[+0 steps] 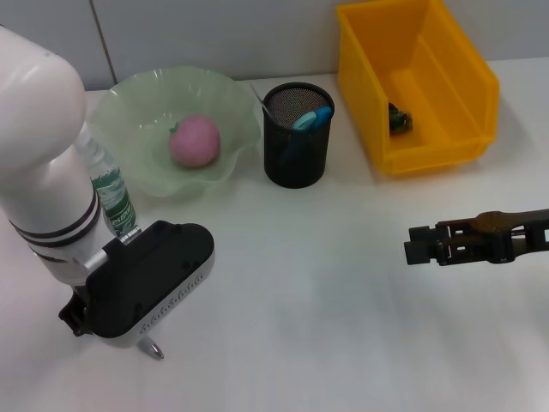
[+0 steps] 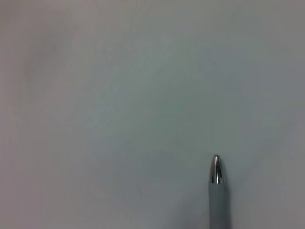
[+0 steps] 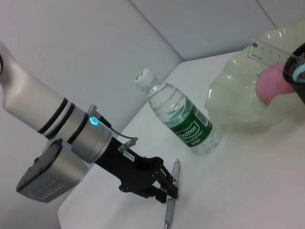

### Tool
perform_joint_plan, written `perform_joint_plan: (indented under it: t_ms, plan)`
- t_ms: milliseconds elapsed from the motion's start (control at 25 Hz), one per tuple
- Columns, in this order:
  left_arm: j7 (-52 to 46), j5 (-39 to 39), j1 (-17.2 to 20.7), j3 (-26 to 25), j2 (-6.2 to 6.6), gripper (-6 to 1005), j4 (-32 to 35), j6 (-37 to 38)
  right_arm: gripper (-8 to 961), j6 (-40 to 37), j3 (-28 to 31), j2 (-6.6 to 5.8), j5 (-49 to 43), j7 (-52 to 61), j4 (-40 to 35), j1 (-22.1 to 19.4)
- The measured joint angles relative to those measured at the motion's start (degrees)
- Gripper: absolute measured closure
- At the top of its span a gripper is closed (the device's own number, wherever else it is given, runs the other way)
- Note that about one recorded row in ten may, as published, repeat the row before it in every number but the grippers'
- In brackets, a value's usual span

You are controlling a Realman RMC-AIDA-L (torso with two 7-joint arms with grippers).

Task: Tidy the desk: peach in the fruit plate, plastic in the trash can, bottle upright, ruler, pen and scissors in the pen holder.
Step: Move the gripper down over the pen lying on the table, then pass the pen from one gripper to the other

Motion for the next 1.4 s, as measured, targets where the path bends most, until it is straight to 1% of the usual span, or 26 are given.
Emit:
perform_joint_plan:
  t_ms: [760,840,880,920,960,1040,1080,1160,1200,1240,1280,1320,1400]
  plan:
    - [0.1,0.0,-0.4,0.2,-0.12,853,-2.2,-1.0,228,0.0,0.0,-0.04,0.0,0.2,0.0,0.1]
    - [0.0,0.1,-0.4,-0.2,-0.12,862,-2.2,-0.9,228,0.0,0.0,-0.09,0.0,0.2,0.0,0.2]
    - [-0.3,0.1,-0.4,-2.3,-0.15,866,-2.2,-0.3,228,0.0,0.0,-0.14,0.0,0.2,0.0,0.3]
    - [-0.3,0.1,-0.4,-2.3,-0.15,866,-2.2,-0.3,228,0.0,0.0,-0.14,0.0,0.2,0.0,0.3]
    - [-0.3,0.1,-0.4,-3.8,-0.24,866,-2.3,0.1,228,0.0,0.0,-0.18,0.0,0.2,0.0,0.3]
    - [-0.1,-0.4,-0.4,-10.8,-1.01,866,-2.3,1.8,228,0.0,0.0,-0.21,0.0,0.3,0.0,0.4]
    - [0.3,-0.8,-0.6,-15.1,-1.58,866,-2.3,2.8,228,0.0,0.0,-0.22,0.0,0.3,-0.1,0.4]
    - [1.8,-2.4,-0.9,-24.9,-2.77,865,-2.3,5.2,228,0.1,0.0,-0.22,0.0,0.3,-0.1,0.4]
    - [2.6,-3.9,-1.2,-31.6,-3.27,865,-2.7,6.8,228,0.2,0.0,-0.23,0.1,0.2,-0.2,0.4]
    - [3.1,-5.7,-1.7,-36.9,-3.56,865,-3.6,8.3,228,0.5,0.0,-0.23,0.2,0.2,-0.2,0.4]
    - [3.0,-9.9,-2.5,-45.1,-3.61,865,-6.6,9.8,228,0.9,0.4,-0.24,0.3,0.2,-0.1,0.2]
    - [3.0,-9.9,-2.5,-45.1,-3.61,865,-6.6,9.8,228,0.9,0.4,-0.24,0.3,0.2,-0.1,0.2]
    - [2.1,-14.4,-2.6,-50.9,-3.51,865,-10.0,10.2,228,1.7,1.2,-0.24,0.3,0.2,0.2,-0.1]
